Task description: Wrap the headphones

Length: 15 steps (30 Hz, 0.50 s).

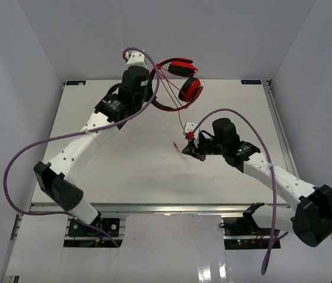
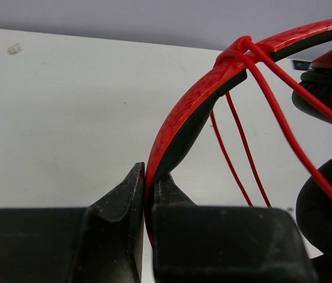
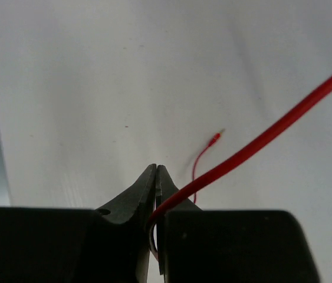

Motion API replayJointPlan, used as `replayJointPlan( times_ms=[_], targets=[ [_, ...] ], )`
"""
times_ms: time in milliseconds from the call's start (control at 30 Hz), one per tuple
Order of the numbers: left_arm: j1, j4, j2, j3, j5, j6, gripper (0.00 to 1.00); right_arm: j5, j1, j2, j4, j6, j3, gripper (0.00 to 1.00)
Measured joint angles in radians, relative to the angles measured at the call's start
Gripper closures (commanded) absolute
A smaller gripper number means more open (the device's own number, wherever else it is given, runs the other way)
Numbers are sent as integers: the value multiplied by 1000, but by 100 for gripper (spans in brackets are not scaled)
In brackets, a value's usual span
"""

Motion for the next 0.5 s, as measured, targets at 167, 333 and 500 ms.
replayJointPlan(
  times_ms=[167,333,500],
  targets=[
    [2,21,93,-56,-64,111,100,374,69,-62,-72,-203,46,92],
    [3,18,95,-203,41,249,100,638,64,-118,-13,-398,49,92],
    [2,29,52,-302,302,371,100,716,51,-66,108,-522,52,90]
  ],
)
